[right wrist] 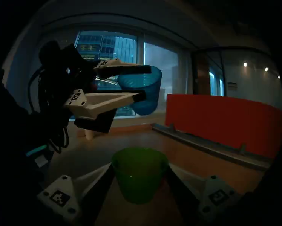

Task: Pour water

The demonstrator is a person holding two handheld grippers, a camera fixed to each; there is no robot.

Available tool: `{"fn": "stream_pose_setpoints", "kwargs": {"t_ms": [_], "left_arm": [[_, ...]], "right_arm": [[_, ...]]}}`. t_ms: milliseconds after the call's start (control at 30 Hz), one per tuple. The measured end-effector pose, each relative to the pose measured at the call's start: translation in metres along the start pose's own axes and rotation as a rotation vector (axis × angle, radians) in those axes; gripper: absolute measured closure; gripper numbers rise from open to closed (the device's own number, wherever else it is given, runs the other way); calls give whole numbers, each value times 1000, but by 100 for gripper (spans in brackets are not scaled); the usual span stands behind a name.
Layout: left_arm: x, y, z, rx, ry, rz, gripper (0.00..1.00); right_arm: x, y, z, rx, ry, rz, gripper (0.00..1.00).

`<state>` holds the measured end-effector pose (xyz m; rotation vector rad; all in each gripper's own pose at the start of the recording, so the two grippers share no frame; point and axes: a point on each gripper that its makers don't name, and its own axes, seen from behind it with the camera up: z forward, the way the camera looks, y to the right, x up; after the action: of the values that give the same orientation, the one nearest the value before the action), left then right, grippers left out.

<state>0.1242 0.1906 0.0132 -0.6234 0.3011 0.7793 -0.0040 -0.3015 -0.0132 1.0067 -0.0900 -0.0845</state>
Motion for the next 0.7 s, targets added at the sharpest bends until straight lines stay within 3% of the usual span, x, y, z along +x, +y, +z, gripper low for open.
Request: {"fn": "stream_pose_setpoints", "kwargs": {"t_ms": [700], "left_arm": [[9, -5, 11, 29, 10, 156, 11]], "right_arm": [[-1, -8, 2, 23, 0, -1, 9]]}}
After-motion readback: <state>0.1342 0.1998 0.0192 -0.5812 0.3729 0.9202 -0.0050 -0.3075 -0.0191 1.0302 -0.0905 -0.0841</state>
